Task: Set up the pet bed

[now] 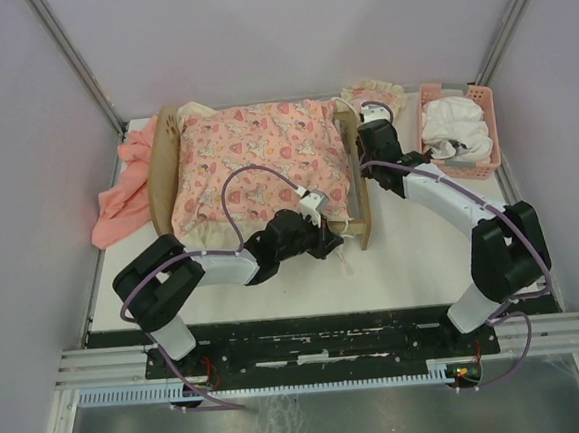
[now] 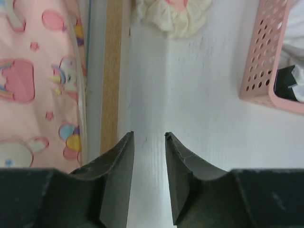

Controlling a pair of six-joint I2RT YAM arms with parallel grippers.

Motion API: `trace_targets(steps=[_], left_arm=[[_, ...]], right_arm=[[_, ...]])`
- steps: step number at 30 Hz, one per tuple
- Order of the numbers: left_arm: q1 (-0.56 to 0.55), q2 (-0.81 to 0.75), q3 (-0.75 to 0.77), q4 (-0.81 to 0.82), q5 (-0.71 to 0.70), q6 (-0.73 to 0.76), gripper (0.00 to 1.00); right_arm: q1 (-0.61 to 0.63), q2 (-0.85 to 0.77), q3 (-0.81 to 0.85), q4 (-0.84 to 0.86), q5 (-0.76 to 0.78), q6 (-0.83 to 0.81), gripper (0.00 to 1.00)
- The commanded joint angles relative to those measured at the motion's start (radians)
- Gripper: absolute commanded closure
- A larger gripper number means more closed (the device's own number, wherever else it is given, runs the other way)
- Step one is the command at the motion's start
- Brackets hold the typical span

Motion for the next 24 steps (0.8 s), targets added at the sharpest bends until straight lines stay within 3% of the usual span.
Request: trace_targets(steps=[1, 3, 7, 12, 17, 24], left_arm=[[0.013, -0.057, 0.032, -0.035, 0.055, 0.002, 0.97], [0.014, -0.08, 0.019, -0.05, 0.069, -0.013, 0.97], [0.015, -0.089, 0.016, -0.094, 0.093, -0.022, 0.97], [0.017, -0.086, 0.025, -0.114, 0.115, -0.031, 0.97], [0.017, -0.087, 0.054, -0.176, 0.108, -0.036, 0.97], [0.019, -0.094, 0.054, -0.191, 0.104, -0.043, 0.97]], right_arm=[[0.007, -0.161, -0.034, -0.15, -0.075, -0.115, 0.54], [0.008, -0.281, -0.116, -0.161, -0.143, -0.122, 0.49], [0.028, -0.469, -0.268, -0.228, -0.183, 0.048, 0.52], [0.173, -0.637, -0.437, -0.172, -0.184, 0.16, 0.54], [0.284, -0.675, -0.591, -0.01, -0.171, 0.226, 0.54], [0.387, -0.579, -0.729, 0.241, -0.101, 0.224, 0.53]])
